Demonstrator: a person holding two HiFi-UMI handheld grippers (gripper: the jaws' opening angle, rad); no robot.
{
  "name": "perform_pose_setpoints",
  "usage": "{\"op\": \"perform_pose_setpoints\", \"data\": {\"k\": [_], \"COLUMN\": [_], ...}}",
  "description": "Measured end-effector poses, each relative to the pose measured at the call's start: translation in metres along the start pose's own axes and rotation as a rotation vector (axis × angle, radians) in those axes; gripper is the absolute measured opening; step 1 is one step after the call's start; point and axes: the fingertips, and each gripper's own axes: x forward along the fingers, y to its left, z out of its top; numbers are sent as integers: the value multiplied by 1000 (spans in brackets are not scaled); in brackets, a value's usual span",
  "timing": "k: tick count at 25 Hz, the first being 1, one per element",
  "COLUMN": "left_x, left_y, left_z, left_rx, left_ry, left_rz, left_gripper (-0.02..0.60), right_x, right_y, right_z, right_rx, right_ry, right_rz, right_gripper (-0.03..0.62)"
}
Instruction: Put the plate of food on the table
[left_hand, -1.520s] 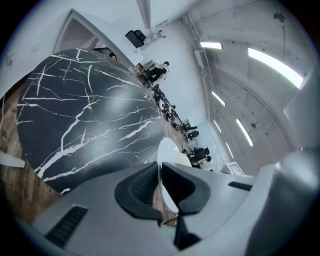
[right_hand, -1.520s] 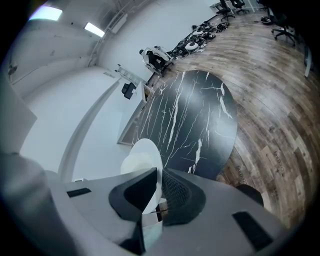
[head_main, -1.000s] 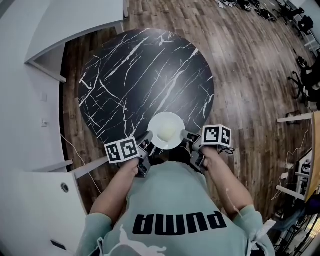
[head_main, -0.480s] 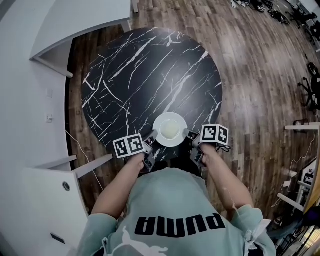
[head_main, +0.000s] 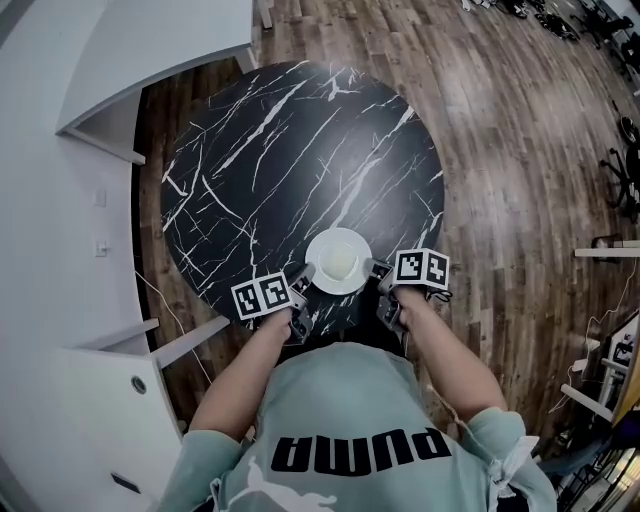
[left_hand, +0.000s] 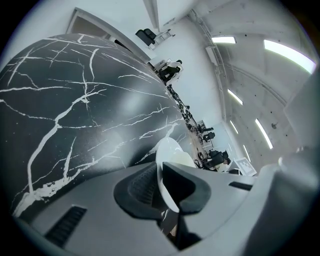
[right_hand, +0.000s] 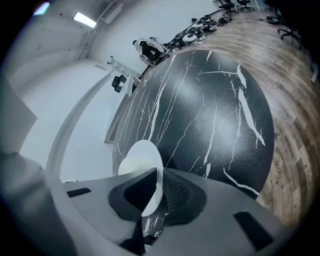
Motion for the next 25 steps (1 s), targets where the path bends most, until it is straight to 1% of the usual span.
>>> {"op": "perform_pose_setpoints", "data": {"k": [6, 16, 22, 25], "left_x": [6, 15, 19, 23], "left_y": [4, 20, 24, 26], "left_z": [3, 0, -1, -2], "left_rx": [2, 25, 59, 78], "left_ry": [-2, 17, 33, 43], "left_rz": [7, 45, 75, 87], "left_gripper": [38, 43, 43, 43], "right_x": [5, 16, 22, 24], "right_y": [-2, -7, -12, -15], "right_z": [5, 6, 6, 10], "right_rx": [-8, -30, -45, -54], "right_ry": [0, 0, -26, -44], "right_rz": [-8, -41, -75, -77], "right_gripper": [37, 37, 37, 37]}}
